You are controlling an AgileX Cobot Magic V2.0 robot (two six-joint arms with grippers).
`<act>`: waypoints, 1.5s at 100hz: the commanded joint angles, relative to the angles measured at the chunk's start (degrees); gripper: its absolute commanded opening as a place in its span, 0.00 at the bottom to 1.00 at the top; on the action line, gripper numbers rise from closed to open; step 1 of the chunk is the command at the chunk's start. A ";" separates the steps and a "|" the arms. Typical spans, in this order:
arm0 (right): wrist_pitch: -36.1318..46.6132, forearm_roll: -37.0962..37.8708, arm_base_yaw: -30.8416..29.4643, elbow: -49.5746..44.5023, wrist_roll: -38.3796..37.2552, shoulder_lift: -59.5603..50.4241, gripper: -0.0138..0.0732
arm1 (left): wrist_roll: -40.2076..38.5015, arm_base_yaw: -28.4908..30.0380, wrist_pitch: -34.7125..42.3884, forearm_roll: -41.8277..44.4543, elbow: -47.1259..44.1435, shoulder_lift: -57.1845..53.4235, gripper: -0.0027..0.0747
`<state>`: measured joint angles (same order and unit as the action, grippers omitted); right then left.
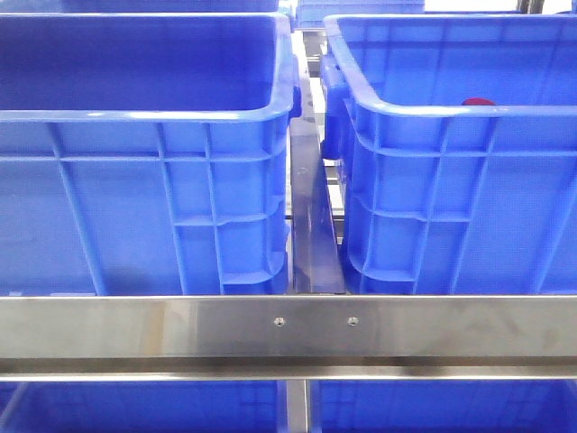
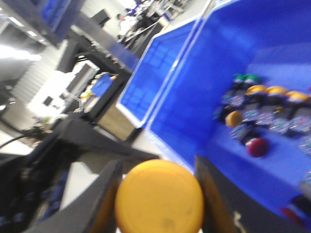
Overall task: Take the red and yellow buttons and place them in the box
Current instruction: 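Pass the yellow-capped button from the left gripper to the right gripper, then lower the yellow button beside the red one and open the right gripper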
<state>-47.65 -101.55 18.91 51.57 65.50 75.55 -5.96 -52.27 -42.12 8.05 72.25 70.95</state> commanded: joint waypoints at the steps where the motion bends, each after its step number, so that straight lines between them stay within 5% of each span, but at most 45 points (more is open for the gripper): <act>1: -0.30 -8.13 -1.33 1.79 2.56 -1.39 0.38 | -3.29 0.03 3.56 2.30 1.80 -1.79 0.82; 40: -0.10 -7.07 -13.86 1.79 3.97 -6.31 0.38 | -7.29 15.63 3.33 4.04 0.22 -7.54 0.82; 79: 1.11 -3.31 -21.66 1.79 4.01 -9.35 0.37 | -10.15 36.59 5.81 4.04 -14.86 -24.43 0.82; 113: 6.83 -2.31 -25.03 1.79 8.25 -9.35 0.37 | -10.15 40.25 6.65 4.04 -25.90 -42.27 0.81; 127: 14.86 -2.31 -25.25 1.79 14.57 -9.35 0.37 | -10.15 40.25 6.65 4.04 -27.45 -46.16 0.62; 150: 31.90 -3.18 -25.25 1.79 25.16 -9.06 0.37 | -10.15 40.25 6.65 4.04 -27.72 -47.66 0.12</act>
<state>-21.01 -101.65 -5.76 51.57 85.77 67.86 -15.62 -12.22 -40.42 11.77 43.31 22.91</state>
